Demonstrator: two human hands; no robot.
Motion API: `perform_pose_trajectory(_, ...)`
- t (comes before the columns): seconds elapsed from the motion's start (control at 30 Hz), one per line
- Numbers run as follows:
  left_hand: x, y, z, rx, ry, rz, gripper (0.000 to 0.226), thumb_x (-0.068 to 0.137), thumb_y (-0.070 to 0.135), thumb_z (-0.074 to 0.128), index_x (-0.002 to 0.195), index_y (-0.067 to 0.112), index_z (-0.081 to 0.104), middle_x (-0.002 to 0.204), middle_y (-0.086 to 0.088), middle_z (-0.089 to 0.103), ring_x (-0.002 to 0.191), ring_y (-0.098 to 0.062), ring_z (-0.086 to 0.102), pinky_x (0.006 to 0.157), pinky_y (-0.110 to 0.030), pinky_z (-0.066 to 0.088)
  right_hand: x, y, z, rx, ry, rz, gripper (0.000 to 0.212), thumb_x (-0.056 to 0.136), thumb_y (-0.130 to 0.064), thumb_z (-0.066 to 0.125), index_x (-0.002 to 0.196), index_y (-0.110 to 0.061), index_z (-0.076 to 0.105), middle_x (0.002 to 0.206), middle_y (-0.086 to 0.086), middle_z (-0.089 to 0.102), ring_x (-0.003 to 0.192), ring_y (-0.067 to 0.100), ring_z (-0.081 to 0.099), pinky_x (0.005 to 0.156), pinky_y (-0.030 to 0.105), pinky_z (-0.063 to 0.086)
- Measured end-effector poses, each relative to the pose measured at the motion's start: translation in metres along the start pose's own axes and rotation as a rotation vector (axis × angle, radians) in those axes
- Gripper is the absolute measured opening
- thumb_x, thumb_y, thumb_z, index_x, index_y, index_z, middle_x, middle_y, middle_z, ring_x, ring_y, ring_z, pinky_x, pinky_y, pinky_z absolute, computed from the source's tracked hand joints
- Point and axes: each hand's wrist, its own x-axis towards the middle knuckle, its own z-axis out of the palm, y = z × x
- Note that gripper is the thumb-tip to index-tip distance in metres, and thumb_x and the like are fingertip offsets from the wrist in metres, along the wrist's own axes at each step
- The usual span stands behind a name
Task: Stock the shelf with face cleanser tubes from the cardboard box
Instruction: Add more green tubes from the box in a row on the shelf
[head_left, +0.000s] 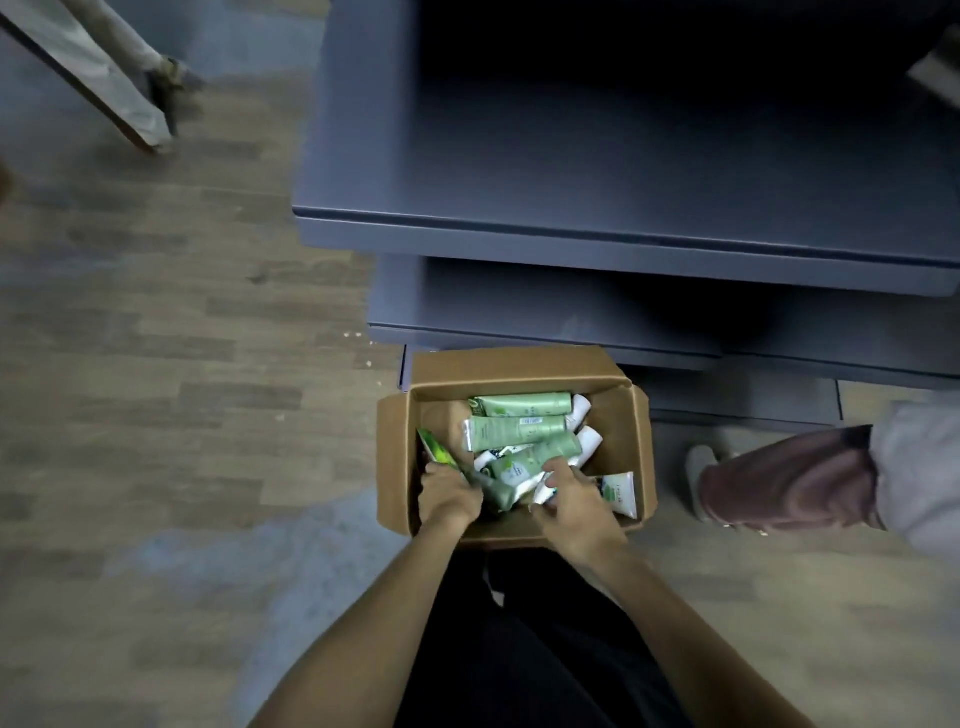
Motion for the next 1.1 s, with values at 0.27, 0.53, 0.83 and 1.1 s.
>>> perform_pose_trajectory(0.27,0.021,0.005,0.012,-0.086,0.194,-0.068,0.051,0.092,0.037,0.064,0.124,0.003,0.044,0.123,-0.019,0.059,0.110,-0.039,0.063,0.088,-0.041,0.052,0.027,0.012,-0.015,-0.002,-0.034,0.010,0.050,0.091,-0.022,0.064,0.136,-0.017,0.043,0.131,0.006,0.055,0.112,0.028,0.061,0.093,0.041,0.051)
perform_pose_trajectory(0.53,0.005,0.022,-0.004,-0.274,0.221,0.022,0.036,0.089,0.029,0.068,0.113,0.011,0.049,0.110,-0.014,0.065,0.103,-0.036,0.064,0.084,-0.041,0.051,0.038,0.007,-0.030,-0.016,-0.066,-0.054,0.048,0.092,-0.024,0.065,0.135,-0.018,0.043,0.130,0.006,0.055,0.111,0.026,0.061,0.091,0.039,0.051)
perform_pose_trajectory(0.83,-0.050,0.018,-0.024,-0.441,0.279,0.320,0.028,0.083,0.026,0.078,0.100,0.027,0.055,0.076,0.016,0.060,0.067,-0.006,0.060,0.071,-0.032,0.048,0.038,-0.019,-0.085,0.025,-0.004,-0.188,0.043,0.093,-0.028,0.063,0.132,-0.021,0.045,0.130,-0.001,0.055,0.112,0.020,0.061,0.093,0.038,0.052)
perform_pose_trajectory(1.1,-0.079,0.028,-0.062,-0.647,0.341,0.659,0.038,0.074,0.025,0.079,0.101,0.044,0.061,0.095,0.010,0.072,0.093,-0.010,0.069,0.083,-0.030,0.056,0.027,-0.035,-0.121,0.066,0.089,-0.301,0.035,0.091,-0.030,0.064,0.123,-0.029,0.048,0.118,-0.011,0.056,0.092,0.003,0.063,0.087,0.024,0.050)
